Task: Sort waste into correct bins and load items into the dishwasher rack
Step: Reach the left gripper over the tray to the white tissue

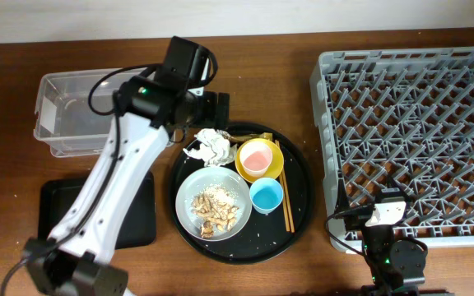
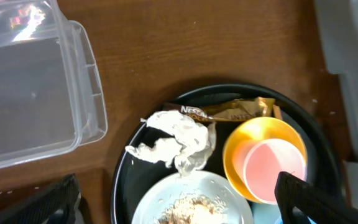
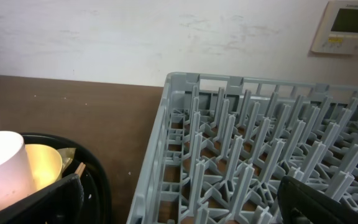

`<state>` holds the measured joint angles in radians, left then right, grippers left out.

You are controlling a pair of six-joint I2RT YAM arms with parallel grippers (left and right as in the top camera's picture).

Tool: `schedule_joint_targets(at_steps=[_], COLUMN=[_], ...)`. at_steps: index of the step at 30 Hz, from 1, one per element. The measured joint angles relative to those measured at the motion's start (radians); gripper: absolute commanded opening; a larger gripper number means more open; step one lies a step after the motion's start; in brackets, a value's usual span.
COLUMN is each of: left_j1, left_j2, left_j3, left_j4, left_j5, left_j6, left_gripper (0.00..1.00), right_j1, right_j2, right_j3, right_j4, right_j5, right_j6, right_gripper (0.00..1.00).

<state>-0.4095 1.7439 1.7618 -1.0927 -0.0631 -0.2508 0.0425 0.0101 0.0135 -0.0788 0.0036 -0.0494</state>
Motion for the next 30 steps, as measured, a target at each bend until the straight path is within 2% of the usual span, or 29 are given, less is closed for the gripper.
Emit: schedule_joint_targets(at_steps=[1, 3, 6, 8, 18, 30], left_j1=[0.0, 0.0, 0.0, 0.0, -0.032, -0.043], left_j2=[0.018, 0.052, 0.103, 0.128, 0.181, 0.344], left_j3=[0.0, 0.0, 0.0, 0.0, 0.002, 0.002], left_j4=[0.005, 0.019, 0.03, 0.034, 0.044, 0.069], left_j5=[-0.003, -0.006, -0.01, -0.013, -0.016, -0.016], left_j6=[0.0, -0.005, -0.001, -0.011, -0.029, -0.243], left_gripper=[0.94, 0.91, 0.63, 0.54, 0.52, 0.53], right_j1=[0.0, 0.0, 0.0, 0.0, 0.0, 0.0], right_j2=[0.0, 0.0, 0.0, 0.0, 0.0, 0.0], right_j3=[0.0, 0.0, 0.0, 0.0, 0.0, 0.0], right_j4=[0.0, 0.0, 0.0, 0.0, 0.0, 0.0], right_j5=[0.0, 0.0, 0.0, 0.0, 0.0, 0.0], right_j6=[0.0, 0.0, 0.0, -0.001, 0.0, 0.0], right_gripper=[0.98, 0.98, 0.98, 0.98, 0.98, 0.98])
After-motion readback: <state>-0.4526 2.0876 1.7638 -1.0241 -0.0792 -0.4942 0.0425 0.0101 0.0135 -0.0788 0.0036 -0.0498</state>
